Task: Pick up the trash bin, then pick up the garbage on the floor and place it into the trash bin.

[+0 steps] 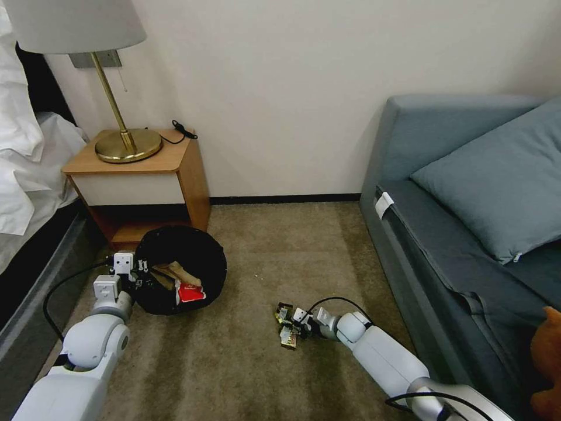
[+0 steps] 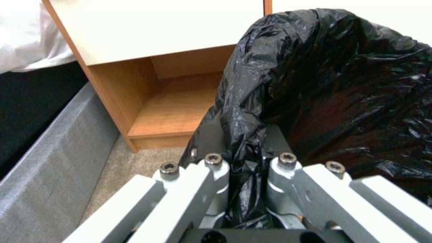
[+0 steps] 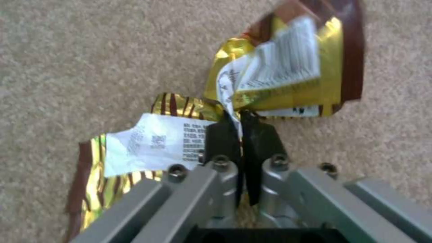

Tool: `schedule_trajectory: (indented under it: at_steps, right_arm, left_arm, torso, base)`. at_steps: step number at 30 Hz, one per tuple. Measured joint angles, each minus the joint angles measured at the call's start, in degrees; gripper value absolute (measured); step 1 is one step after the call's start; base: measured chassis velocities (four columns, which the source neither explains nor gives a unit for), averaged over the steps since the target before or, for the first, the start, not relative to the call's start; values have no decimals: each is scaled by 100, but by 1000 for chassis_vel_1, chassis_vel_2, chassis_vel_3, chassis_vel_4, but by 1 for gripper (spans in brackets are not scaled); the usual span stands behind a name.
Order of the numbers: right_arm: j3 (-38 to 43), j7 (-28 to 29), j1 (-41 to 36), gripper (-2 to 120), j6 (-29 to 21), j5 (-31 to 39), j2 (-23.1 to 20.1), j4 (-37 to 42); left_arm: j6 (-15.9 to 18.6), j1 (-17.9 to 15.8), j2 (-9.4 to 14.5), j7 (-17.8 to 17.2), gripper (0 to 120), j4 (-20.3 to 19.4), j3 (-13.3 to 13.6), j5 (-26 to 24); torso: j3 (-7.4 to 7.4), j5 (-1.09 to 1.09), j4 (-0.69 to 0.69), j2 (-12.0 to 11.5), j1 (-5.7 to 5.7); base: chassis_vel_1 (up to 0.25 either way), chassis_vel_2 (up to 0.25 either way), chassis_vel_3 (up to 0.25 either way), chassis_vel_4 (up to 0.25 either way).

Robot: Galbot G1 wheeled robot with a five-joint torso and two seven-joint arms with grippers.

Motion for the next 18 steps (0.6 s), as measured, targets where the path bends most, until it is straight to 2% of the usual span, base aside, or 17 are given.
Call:
schedule_trajectory:
  at_steps: [12, 18]
  right_arm:
    - [-106, 18, 331, 0, 97, 107, -136, 82]
    - [-376, 17, 955, 0, 204, 303, -337, 142]
  left_arm:
    - [8, 0, 8, -11, 6, -48, -12, -7]
    - [45, -168, -11, -33, 6, -3, 44, -10]
  torso:
    - [0, 0, 0, 0, 0]
    - [0, 2, -1, 0, 0]
  base:
    - [0, 0, 0, 0]
    - [0, 0, 0, 0]
